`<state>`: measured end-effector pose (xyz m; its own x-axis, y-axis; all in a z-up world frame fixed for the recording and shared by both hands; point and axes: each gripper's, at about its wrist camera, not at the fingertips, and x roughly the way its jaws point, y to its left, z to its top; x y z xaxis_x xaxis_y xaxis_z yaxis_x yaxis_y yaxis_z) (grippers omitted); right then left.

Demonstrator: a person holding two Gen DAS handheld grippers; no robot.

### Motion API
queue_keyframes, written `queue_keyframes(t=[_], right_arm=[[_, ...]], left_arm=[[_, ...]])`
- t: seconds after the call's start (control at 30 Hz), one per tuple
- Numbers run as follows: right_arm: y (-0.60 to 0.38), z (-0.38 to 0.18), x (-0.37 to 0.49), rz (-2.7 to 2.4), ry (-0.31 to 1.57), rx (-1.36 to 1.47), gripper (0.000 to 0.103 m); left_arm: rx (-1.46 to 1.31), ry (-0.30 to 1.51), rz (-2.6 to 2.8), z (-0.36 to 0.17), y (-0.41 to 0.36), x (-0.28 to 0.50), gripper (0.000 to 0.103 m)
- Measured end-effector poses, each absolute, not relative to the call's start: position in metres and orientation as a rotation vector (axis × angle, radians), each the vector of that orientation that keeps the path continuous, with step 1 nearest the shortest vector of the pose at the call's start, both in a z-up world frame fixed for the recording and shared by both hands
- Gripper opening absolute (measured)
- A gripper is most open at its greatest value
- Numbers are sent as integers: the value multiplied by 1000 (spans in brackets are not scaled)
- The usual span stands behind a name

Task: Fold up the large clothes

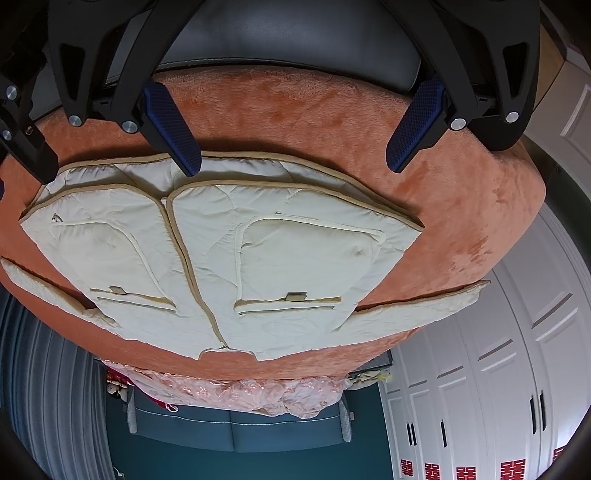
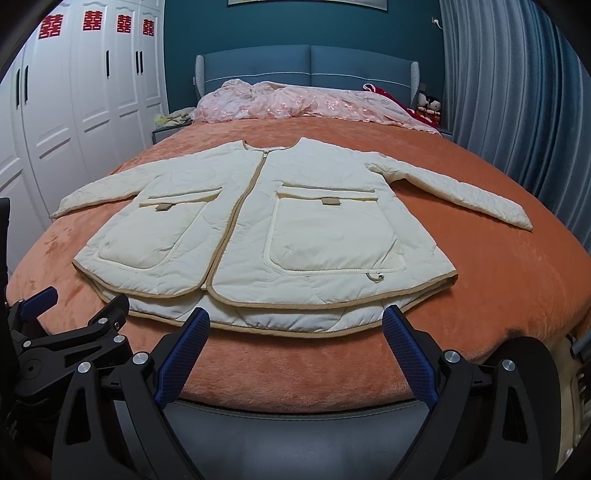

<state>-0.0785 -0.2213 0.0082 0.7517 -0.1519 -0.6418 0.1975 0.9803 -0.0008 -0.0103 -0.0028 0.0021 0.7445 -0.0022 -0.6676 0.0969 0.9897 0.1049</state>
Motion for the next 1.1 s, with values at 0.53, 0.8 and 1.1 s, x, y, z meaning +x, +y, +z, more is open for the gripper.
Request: queue_keyframes(t=[0.53, 0.8, 1.1], right_arm=[[-219, 8, -79, -190, 697, 66, 92], [-219, 8, -78, -190, 697, 66, 93], [-218, 7, -78, -189, 699, 64, 93]], left_arm=[[133, 730, -52, 2, -2, -10, 98], [132, 730, -52, 3, -1, -10, 98], [132, 730, -53, 3, -1, -10, 98]])
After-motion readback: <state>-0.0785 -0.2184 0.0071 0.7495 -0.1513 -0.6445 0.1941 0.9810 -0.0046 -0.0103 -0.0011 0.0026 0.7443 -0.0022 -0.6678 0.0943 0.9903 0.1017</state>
